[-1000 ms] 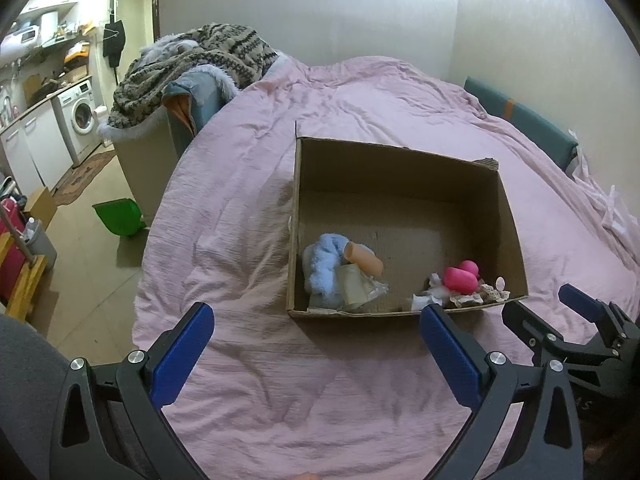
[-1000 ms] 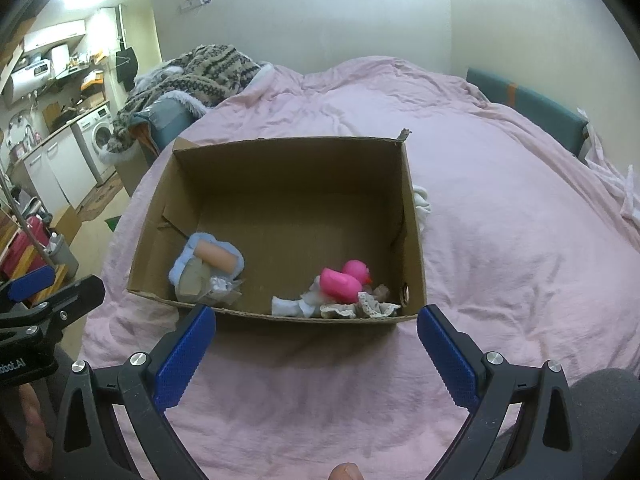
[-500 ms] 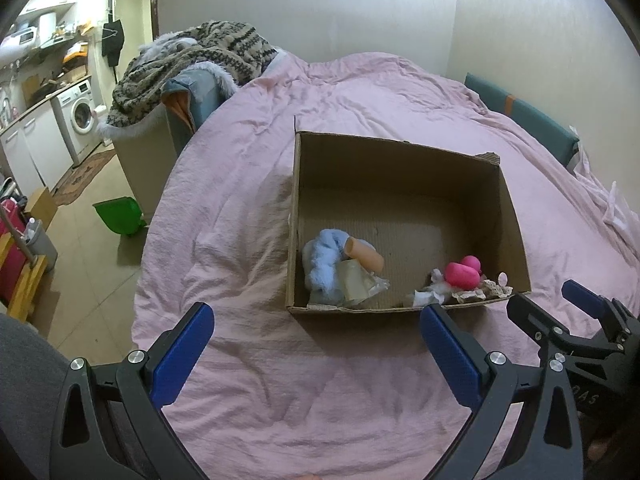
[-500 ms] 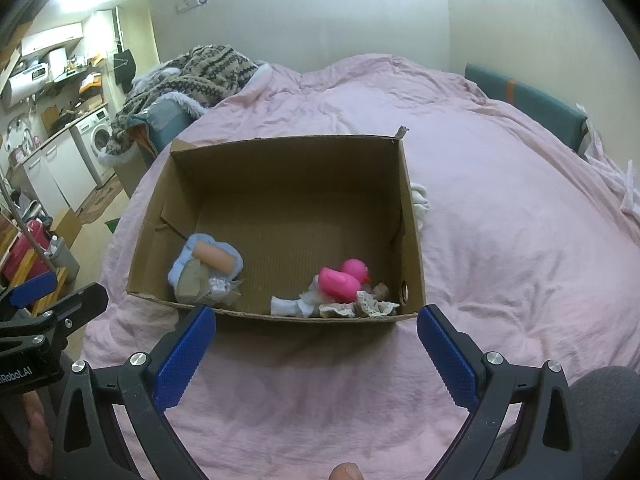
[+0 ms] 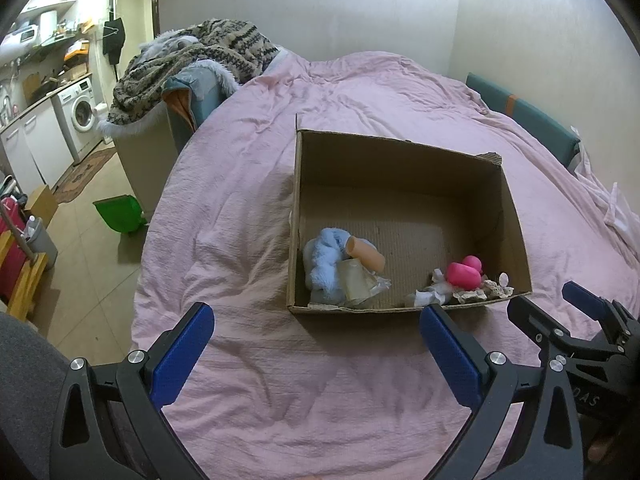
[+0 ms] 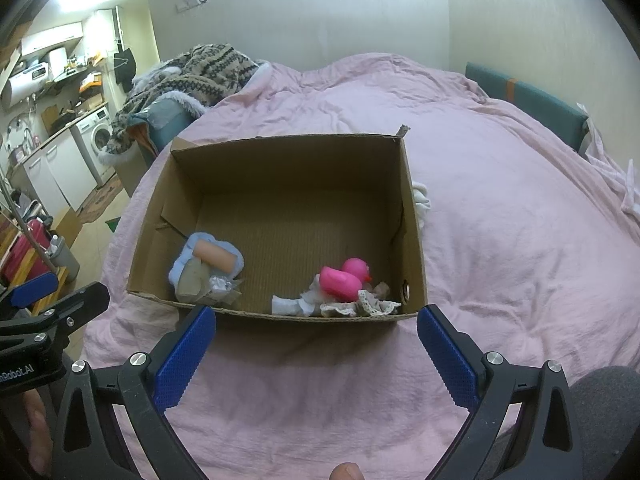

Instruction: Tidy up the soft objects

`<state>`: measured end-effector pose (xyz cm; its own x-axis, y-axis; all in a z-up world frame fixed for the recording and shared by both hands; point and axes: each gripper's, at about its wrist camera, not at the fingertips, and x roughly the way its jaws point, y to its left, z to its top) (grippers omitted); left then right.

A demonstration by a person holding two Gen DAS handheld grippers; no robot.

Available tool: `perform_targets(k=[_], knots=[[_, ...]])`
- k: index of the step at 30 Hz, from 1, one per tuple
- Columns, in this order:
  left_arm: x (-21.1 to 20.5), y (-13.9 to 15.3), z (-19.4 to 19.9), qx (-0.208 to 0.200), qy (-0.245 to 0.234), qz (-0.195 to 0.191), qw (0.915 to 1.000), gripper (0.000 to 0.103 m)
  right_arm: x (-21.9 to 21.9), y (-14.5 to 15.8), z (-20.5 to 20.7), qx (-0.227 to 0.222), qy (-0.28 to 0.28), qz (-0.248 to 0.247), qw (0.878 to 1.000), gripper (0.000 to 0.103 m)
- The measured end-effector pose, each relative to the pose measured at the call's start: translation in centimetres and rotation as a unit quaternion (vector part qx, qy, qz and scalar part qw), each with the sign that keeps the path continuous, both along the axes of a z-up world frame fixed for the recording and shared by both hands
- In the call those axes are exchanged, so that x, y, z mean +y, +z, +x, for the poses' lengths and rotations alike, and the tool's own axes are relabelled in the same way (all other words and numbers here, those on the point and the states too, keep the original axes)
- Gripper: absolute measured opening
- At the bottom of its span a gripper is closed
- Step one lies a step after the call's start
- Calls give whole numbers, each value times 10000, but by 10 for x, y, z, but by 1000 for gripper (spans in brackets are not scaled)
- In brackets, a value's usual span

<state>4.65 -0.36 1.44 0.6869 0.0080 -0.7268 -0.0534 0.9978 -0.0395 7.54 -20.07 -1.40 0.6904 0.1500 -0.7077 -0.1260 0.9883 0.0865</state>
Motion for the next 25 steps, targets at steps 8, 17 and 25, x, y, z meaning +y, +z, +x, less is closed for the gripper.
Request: perform_targets(k=[8,17,25], knots=[[0,-1,0,13,0,-10,10000,103,0,0,0,-2,-4,8,10000,103],[0,-1,0,19,4,-18,10000,103,0,0,0,3,-17,17,10000,103],[-2,-2,0,9,32,1,10000,103,-1,0,1,3,-18,31,10000,103]])
